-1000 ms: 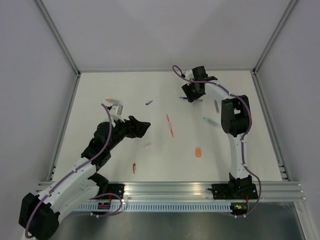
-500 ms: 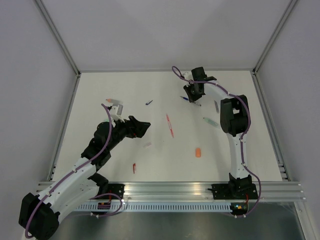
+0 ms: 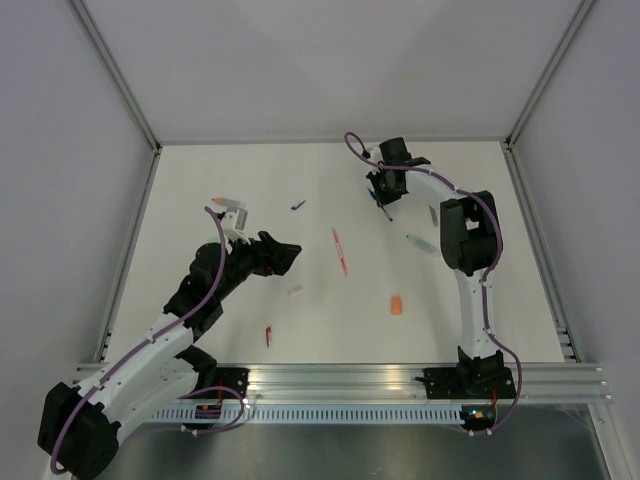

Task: Insert the pens into the pen caps
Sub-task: Pick up the pen from the center of the board.

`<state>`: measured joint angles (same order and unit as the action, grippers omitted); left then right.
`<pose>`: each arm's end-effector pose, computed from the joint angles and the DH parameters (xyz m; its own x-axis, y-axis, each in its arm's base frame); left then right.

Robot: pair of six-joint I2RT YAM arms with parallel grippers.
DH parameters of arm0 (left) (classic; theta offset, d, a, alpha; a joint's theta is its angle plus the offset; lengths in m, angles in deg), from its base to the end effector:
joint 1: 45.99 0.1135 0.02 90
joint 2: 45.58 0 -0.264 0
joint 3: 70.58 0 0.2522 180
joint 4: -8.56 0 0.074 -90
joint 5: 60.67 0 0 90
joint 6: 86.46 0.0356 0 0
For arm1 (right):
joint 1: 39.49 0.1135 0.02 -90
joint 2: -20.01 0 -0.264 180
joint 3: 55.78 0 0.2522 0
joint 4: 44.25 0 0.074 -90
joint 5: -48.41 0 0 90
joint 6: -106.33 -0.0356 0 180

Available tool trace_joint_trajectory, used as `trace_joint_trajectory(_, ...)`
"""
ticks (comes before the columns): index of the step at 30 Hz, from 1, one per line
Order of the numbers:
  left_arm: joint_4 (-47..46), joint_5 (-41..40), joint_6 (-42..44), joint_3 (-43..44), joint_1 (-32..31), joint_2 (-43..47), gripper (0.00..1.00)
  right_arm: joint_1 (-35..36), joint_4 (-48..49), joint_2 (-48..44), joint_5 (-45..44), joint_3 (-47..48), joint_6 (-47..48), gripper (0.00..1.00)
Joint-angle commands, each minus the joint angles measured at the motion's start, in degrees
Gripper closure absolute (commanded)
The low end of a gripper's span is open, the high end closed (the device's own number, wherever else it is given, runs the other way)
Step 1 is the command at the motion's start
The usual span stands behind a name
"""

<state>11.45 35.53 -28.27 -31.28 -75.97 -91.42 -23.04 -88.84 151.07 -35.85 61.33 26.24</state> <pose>0.1666 -0.1005 0.2562 -0.4311 -0.3563 -0.8290 0.4258 0.7297 -0.5350 0.4740 0.1437 0.1584 -0.7488 -0.3996 -0.5288 -0.4677 0.8839 -0.0058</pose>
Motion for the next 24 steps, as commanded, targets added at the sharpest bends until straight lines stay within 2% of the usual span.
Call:
trace_joint_trajectory(1,-2.9,1.4,1.1,0.7,0.2,-0.4,0.11,2.6,-4.2,-1.3,-2.8,-2.4,-7.7,1.00)
trace_joint_trajectory(8,-2.9,0.5,1.4,0.6,0.1,-1.5,0.11,3.1,-6.2,-3.4,-12.5,-5.2,-19.8,1.00)
trace_joint_trajectory(13,-3.5,1.5,1.0,0.7,0.1,-2.9,0.11,3.2,-2.9,-11.9,-15.8,-13.3,-23.6,1.00)
trace_joint_trajectory(19,-3.3,1.6,1.8,1.6,0.2,-6.6,0.11,3.2,3.5,-21.8,-14.7,-24.1,-27.0,1.00)
trace_joint_trajectory(24,-4.2,6.0,0.8,2.5,0.2,-8.4,0.12,4.4,11.0,-30.0,-8.0,-32.4,-30.7,1.00)
